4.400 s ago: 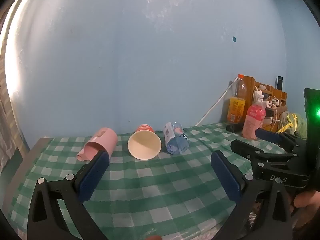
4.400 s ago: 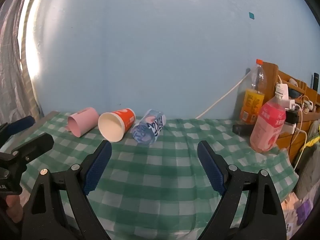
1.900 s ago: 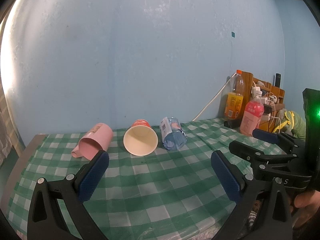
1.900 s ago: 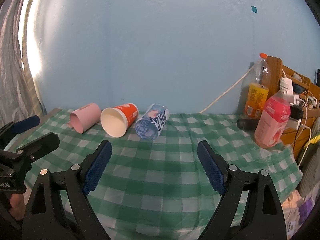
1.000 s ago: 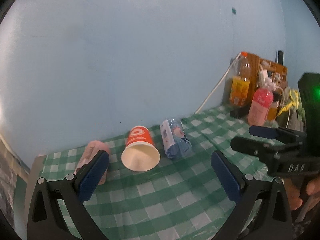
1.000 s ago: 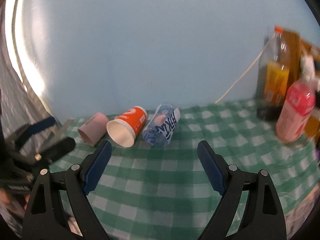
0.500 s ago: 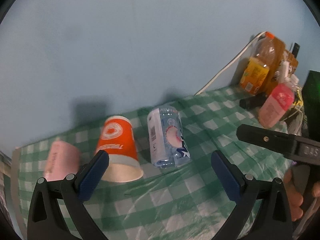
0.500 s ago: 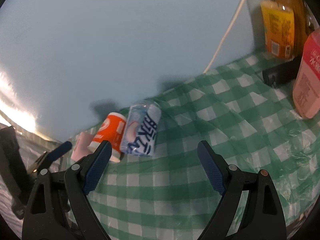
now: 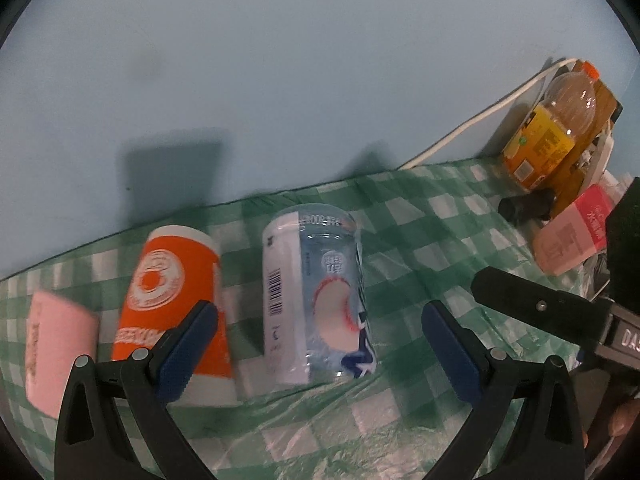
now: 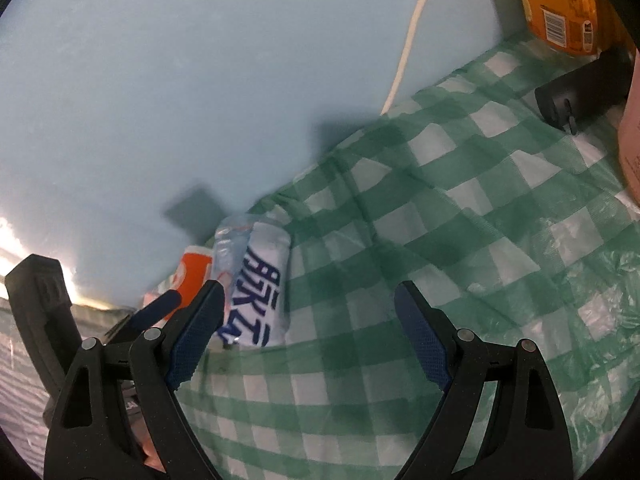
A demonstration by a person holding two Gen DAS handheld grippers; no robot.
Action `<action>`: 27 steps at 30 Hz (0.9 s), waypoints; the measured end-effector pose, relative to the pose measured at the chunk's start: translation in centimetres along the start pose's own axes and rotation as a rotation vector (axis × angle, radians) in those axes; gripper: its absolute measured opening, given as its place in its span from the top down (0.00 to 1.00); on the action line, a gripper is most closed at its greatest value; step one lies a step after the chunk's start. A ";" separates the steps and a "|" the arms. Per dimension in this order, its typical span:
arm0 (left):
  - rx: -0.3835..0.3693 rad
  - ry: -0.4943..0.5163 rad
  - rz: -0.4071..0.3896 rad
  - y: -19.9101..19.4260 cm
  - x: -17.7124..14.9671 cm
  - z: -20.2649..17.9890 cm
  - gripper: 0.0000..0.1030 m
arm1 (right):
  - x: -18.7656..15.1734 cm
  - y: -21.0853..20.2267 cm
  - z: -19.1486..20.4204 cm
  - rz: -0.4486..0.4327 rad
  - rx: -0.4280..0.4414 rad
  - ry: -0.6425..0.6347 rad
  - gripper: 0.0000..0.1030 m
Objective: Flip cup upside down
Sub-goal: 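Reach the left tool to the lying clear bottle and close on it, then lift the clear bottle with the left tool toward the right tool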
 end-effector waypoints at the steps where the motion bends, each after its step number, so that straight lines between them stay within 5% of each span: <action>1: 0.003 0.001 0.009 0.5 0.1 -0.1 0.00 | 0.1 0.0 -0.2 -0.004 -0.005 0.004 0.16; 18: 0.139 0.055 0.058 5.1 0.7 0.4 0.01 | 0.3 -0.4 -2.7 -0.041 -0.046 0.017 0.16; 22: 0.161 0.085 0.047 5.0 0.6 0.1 0.28 | -0.2 -0.8 -2.7 -0.036 -0.047 0.007 0.16; 27: 0.132 0.105 0.046 4.9 0.3 -0.8 0.30 | -0.6 -1.3 -2.4 -0.040 -0.045 0.003 0.16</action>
Point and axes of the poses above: each gripper's, at about its wrist camera, not at the fingertips, and y roughly the way its jaws point, z to its left, x to its top, the point moved 9 cm from there along y, roughly the way its jaws point, and after that the axes turned 1 degree about x, right-handed, at the moved point
